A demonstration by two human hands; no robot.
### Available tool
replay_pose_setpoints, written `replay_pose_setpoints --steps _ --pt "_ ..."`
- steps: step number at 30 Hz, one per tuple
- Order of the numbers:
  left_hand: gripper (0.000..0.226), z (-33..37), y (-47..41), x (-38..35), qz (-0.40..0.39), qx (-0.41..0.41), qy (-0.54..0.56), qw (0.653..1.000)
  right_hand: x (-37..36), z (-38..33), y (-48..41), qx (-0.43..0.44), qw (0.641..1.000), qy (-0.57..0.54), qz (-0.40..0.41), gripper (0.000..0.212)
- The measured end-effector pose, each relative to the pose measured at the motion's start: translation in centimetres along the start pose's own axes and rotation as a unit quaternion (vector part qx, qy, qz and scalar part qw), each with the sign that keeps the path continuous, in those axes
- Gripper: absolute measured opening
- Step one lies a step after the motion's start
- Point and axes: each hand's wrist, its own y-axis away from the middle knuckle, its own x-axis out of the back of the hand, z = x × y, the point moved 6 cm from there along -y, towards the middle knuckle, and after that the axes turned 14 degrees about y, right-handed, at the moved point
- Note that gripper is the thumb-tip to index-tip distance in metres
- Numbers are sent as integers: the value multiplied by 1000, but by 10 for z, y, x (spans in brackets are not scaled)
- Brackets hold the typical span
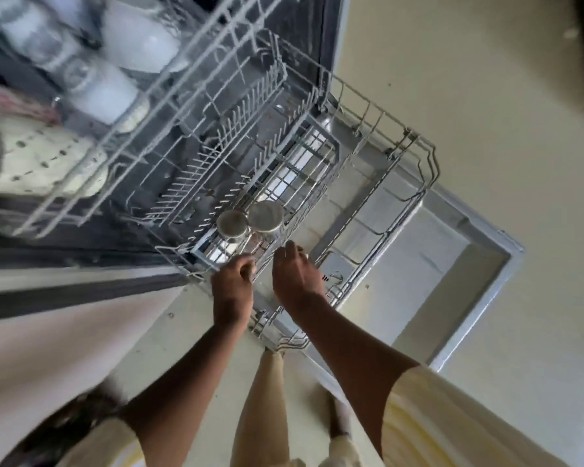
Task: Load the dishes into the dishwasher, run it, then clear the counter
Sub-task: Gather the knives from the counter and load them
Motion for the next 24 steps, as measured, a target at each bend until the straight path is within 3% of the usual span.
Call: replay_pose_setpoints --steps 2,8,11,17,24 --pt "20 -5 32 24 31 25 16 999 22 -23 29 47 997 35 50 23" --pt "20 -19 128 125 162 90 89 979 66 -112 123 206 963 174 17 40" --pt "20 -24 180 190 234 130 118 956 98 -161 172 288 938 185 48 42" --pt "32 -31 275 321 334 192 193 902 177 -268 258 454 868 182 90 40" --pt "33 -43 340 488 419 197 160 872 260 -415 321 583 776 155 185 47"
